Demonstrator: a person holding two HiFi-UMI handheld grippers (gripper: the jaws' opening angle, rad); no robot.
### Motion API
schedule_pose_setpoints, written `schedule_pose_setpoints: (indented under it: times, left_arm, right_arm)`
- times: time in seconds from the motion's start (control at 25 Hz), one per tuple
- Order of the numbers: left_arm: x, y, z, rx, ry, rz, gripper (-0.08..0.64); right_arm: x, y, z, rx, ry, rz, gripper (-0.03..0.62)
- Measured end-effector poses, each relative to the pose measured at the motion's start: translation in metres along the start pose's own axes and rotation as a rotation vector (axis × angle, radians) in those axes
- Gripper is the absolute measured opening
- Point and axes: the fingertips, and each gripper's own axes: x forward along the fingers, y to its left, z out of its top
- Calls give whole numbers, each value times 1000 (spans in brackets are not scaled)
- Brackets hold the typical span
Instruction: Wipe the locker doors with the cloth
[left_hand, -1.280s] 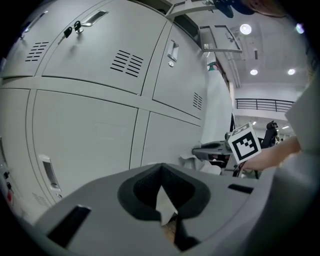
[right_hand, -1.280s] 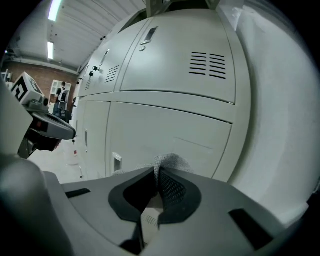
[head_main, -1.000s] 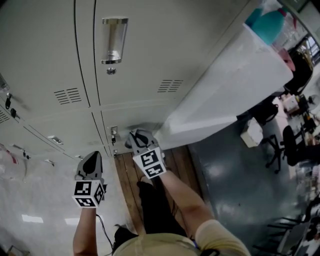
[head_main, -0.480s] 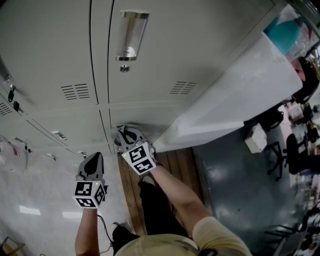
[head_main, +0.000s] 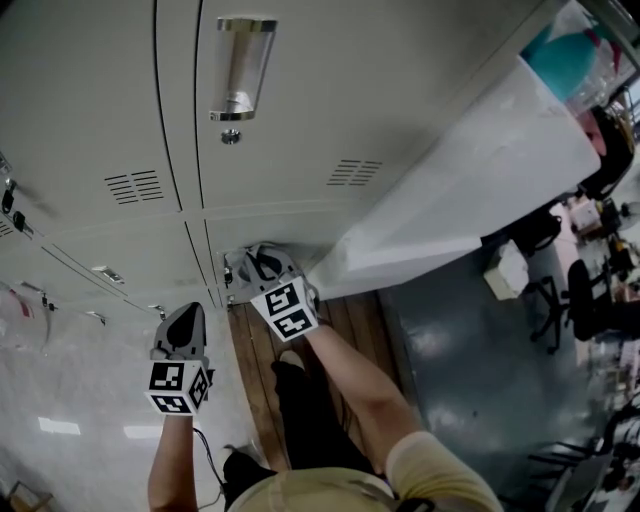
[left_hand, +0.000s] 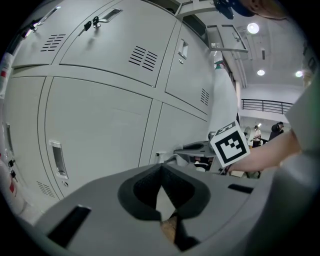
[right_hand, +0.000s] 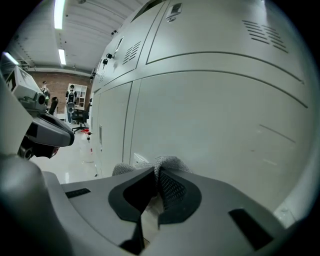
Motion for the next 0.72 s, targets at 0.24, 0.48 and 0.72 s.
schedule_pose_setpoints:
  times: [0.24, 0.48, 0.72]
  left_arm:
    - [13, -13, 4, 18, 2, -36, -6]
    - [30, -32, 7, 43, 6, -80, -5]
    - [43, -45, 9, 63, 12, -114, -5]
  right_arm:
    - [-14, -31, -20, 15, 35, -63, 5]
    - [-28, -66, -42, 32, 81, -133, 5]
    - [-40, -92, -61, 61, 122, -195, 5]
